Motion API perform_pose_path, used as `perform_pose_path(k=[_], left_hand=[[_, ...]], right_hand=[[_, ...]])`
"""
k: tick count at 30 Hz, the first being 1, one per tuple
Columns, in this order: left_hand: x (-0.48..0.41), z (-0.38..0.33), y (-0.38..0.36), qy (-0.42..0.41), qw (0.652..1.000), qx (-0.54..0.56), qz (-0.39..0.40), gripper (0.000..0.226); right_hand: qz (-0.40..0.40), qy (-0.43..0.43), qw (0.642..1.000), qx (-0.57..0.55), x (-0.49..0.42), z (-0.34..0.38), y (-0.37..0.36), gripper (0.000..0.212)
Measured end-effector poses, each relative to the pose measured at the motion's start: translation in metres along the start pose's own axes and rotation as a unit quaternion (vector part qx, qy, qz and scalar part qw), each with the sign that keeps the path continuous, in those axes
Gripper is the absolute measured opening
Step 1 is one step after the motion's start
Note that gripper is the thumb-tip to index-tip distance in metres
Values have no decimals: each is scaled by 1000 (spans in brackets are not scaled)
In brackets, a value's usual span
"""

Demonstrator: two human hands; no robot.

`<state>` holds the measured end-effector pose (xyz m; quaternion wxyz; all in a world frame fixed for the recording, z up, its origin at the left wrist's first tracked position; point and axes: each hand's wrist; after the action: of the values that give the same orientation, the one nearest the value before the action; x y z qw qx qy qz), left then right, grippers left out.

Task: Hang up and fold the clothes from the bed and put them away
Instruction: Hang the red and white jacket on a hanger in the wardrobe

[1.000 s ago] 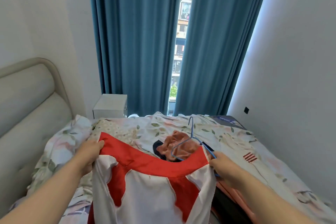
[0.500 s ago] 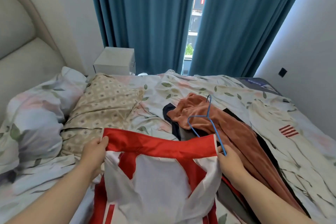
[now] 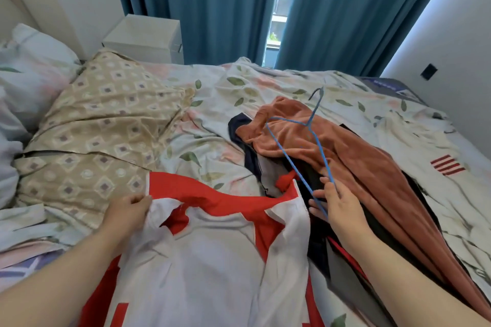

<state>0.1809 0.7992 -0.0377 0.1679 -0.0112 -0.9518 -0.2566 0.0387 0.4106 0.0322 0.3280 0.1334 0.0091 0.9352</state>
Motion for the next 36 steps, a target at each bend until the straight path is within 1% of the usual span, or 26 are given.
perform_pose_path(k=[2, 4, 5, 7, 11, 13, 14, 16, 17, 19, 22, 24, 26, 28, 30, 32, 33, 36], left_hand=[[5, 9, -9, 2, 996, -80, 31, 35], [7, 15, -17, 21, 992, -116, 46, 38], [7, 17, -21, 44, 992, -104, 55, 40], [6, 17, -28, 85, 992, -65, 65, 34], [-5, 15, -26, 135, 990, 11, 30, 8], [-25, 20, -18, 176, 984, 31, -9, 11], [-36, 22, -11, 185, 980, 60, -29, 16], [-51, 22, 4, 190, 973, 120, -57, 22], [-54, 18, 9, 185, 974, 111, -67, 21], [-58, 4, 14, 160, 980, 84, -82, 27], [-60, -11, 13, 104, 986, 107, -70, 26], [-62, -15, 14, 78, 993, 68, -57, 24], [-65, -15, 20, 70, 995, 53, -53, 23], [-67, -14, 32, 93, 993, 63, -41, 24], [-68, -11, 43, 135, 987, 84, -27, 26], [-65, -11, 45, 170, 979, 113, -14, 28], [-64, -12, 44, 189, 971, 146, -2, 27], [-55, -26, 35, 236, 930, 278, 42, 26]], right_hand=[[3, -6, 999, -45, -3, 11, 11, 26], [56, -52, 993, -89, -2, 20, 27, 26], [84, -79, 989, -96, 0, 22, 35, 27], [122, -120, 983, -66, 5, 18, 52, 29], [168, -189, 967, 17, 14, -1, 79, 37], [180, -215, 959, 41, 15, -9, 86, 38], [184, -223, 956, 57, 14, -15, 87, 37], [191, -227, 951, 90, 10, -28, 81, 35], [191, -223, 950, 104, 8, -35, 74, 34], [194, -209, 950, 125, 4, -47, 52, 33], [220, -187, 948, 133, -4, -59, 21, 33], [230, -185, 947, 125, -13, -61, 15, 33], [219, -190, 950, 113, -22, -56, 28, 33], [202, -189, 956, 97, -29, -48, 47, 34], [188, -193, 959, 85, -33, -46, 60, 35], [189, -197, 958, 92, -35, -50, 61, 34], [196, -194, 955, 106, -35, -54, 55, 33], [209, -195, 951, 118, -31, -67, 27, 32]])
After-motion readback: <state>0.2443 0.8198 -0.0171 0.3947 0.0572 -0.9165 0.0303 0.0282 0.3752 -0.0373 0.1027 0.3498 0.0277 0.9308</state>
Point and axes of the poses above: each hand's wrist, its own x-axis away from the middle knuckle, its own y-axis out of the back of the hand, z = x × y, and after that the axes turned 5 degrees about -x, right-handed
